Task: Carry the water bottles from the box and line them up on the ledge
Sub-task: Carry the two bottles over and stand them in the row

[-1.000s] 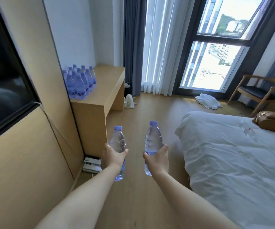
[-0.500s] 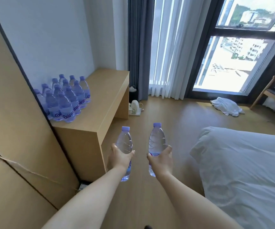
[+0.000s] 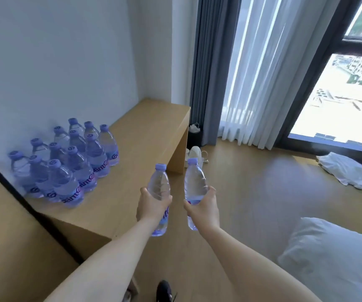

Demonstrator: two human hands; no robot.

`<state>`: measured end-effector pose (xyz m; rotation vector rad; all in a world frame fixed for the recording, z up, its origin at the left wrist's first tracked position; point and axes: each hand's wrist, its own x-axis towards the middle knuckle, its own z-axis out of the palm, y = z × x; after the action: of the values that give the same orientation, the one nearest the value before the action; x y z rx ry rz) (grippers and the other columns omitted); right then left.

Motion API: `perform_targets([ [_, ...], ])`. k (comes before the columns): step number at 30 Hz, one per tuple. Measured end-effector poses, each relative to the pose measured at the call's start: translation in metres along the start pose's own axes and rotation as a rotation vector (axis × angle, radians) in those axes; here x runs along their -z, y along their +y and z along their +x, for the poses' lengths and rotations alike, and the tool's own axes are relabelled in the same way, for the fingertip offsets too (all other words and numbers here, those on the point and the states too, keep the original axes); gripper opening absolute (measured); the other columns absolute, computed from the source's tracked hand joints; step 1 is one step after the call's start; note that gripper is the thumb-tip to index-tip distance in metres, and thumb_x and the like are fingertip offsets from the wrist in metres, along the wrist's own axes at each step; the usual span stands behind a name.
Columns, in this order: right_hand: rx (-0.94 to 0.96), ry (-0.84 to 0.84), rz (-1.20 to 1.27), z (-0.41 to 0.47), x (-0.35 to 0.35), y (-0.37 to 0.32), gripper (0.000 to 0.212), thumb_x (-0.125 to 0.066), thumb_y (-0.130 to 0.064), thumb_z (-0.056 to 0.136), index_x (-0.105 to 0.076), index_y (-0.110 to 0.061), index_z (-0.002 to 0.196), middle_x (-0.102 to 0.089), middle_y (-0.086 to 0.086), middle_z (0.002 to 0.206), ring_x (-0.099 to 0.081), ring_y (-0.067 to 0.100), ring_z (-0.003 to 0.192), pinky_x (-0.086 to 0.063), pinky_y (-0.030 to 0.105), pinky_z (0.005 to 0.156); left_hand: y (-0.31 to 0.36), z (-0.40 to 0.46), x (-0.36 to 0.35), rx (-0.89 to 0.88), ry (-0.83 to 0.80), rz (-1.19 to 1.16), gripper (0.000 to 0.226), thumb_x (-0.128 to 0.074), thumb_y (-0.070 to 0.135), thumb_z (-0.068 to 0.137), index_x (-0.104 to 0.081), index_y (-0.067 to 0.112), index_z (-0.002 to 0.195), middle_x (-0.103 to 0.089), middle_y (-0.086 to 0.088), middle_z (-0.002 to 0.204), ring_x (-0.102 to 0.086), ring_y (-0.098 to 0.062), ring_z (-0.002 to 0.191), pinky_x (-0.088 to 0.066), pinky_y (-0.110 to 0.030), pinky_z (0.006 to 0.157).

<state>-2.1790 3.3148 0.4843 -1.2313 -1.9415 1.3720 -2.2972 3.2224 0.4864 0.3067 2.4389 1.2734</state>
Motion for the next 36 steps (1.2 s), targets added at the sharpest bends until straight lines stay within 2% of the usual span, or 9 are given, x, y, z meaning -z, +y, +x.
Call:
perform_targets([
  [8,0.018,-0.157,-0.083,0.160,-0.056,-0.045,0.041,-0.064,-0.024,0.075,-0.031,-0.039,0.094,-0.063,0.000,0.082,-0.055,0.010,0.046,-0.042,0.022,0.038,0.054,0.168,-0.024,0.035,-0.019,-0.093,0.048,-0.070,0.038,0.073,-0.036,0.021,0.103,-0.057,0.006,0.086,-0.058,-0.016,0.072,-0.040,-0.028,0.058],
  [13,0.047,-0.220,-0.080,0.243,-0.094,-0.076,0.042,-0.065,-0.022,0.075,-0.035,-0.032,0.101,-0.062,0.005,0.089,-0.064,0.022,0.071,-0.048,0.030,0.054,0.080,0.245,-0.016,0.101,0.013,-0.124,0.046,-0.066,0.038,0.072,-0.037,0.024,0.105,-0.058,0.006,0.081,-0.057,-0.012,0.068,-0.038,-0.026,0.054],
  [18,0.046,-0.352,-0.090,0.313,-0.134,-0.092,0.061,-0.067,-0.020,0.068,-0.036,-0.025,0.121,-0.056,0.002,0.104,-0.060,0.018,0.087,-0.050,0.031,0.062,0.081,0.307,-0.014,0.171,0.101,-0.256,0.067,-0.076,0.026,0.075,-0.039,0.018,0.131,-0.058,0.004,0.099,-0.056,-0.017,0.083,-0.043,-0.028,0.071],
  [20,0.036,-0.410,-0.128,0.341,-0.151,-0.095,0.061,-0.067,-0.019,0.067,-0.036,-0.026,0.119,-0.046,0.001,0.108,-0.052,0.021,0.096,-0.050,0.034,0.068,0.080,0.328,-0.013,0.214,0.154,-0.280,0.059,-0.077,0.026,0.072,-0.046,0.015,0.121,-0.063,0.000,0.098,-0.061,-0.018,0.085,-0.049,-0.031,0.072],
  [23,0.064,-0.513,-0.204,0.389,-0.178,-0.099,0.065,-0.069,-0.025,0.066,-0.038,-0.023,0.123,-0.041,0.002,0.112,-0.040,0.024,0.110,-0.047,0.041,0.085,0.078,0.362,-0.014,0.252,0.214,-0.273,0.059,-0.080,0.026,0.068,-0.050,0.014,0.117,-0.062,-0.006,0.111,-0.061,-0.028,0.104,-0.050,-0.045,0.092],
  [26,0.124,-0.664,-0.301,0.437,-0.203,-0.113,0.054,-0.069,-0.028,0.065,-0.045,-0.023,0.114,-0.050,-0.002,0.104,-0.042,0.022,0.106,-0.045,0.041,0.091,0.085,0.394,-0.013,0.311,0.315,-0.374,0.050,-0.081,0.025,0.068,-0.052,0.019,0.108,-0.066,-0.002,0.101,-0.064,-0.025,0.097,-0.052,-0.040,0.088],
  [29,0.154,-0.777,-0.388,0.471,-0.225,-0.134,0.026,-0.060,-0.023,0.060,-0.054,-0.023,0.085,-0.058,-0.006,0.077,-0.053,0.024,0.091,-0.050,0.035,0.081,0.093,0.414,-0.009,0.329,0.367,-0.378,0.041,-0.079,0.026,0.064,-0.056,0.020,0.098,-0.068,0.001,0.088,-0.066,-0.023,0.087,-0.051,-0.032,0.073],
  [32,0.171,-0.944,-0.385,0.495,-0.241,-0.149,0.028,-0.060,-0.025,0.060,-0.057,-0.025,0.088,-0.065,0.001,0.086,-0.059,0.026,0.095,-0.051,0.033,0.077,0.095,0.428,-0.004,0.299,0.423,-0.350,0.022,-0.070,0.023,0.060,-0.062,0.024,0.081,-0.068,0.005,0.070,-0.067,-0.018,0.072,-0.050,-0.026,0.061],
  [36,0.173,-1.195,-0.309,0.515,-0.258,-0.158,0.018,-0.057,-0.015,0.061,-0.055,-0.008,0.078,-0.062,0.008,0.073,-0.055,0.022,0.066,-0.045,0.034,0.063,0.093,0.435,0.001,0.337,0.532,-0.268,0.016,-0.066,0.019,0.068,-0.054,0.030,0.067,-0.059,0.011,0.060,-0.055,-0.009,0.060,-0.041,-0.023,0.055],
])
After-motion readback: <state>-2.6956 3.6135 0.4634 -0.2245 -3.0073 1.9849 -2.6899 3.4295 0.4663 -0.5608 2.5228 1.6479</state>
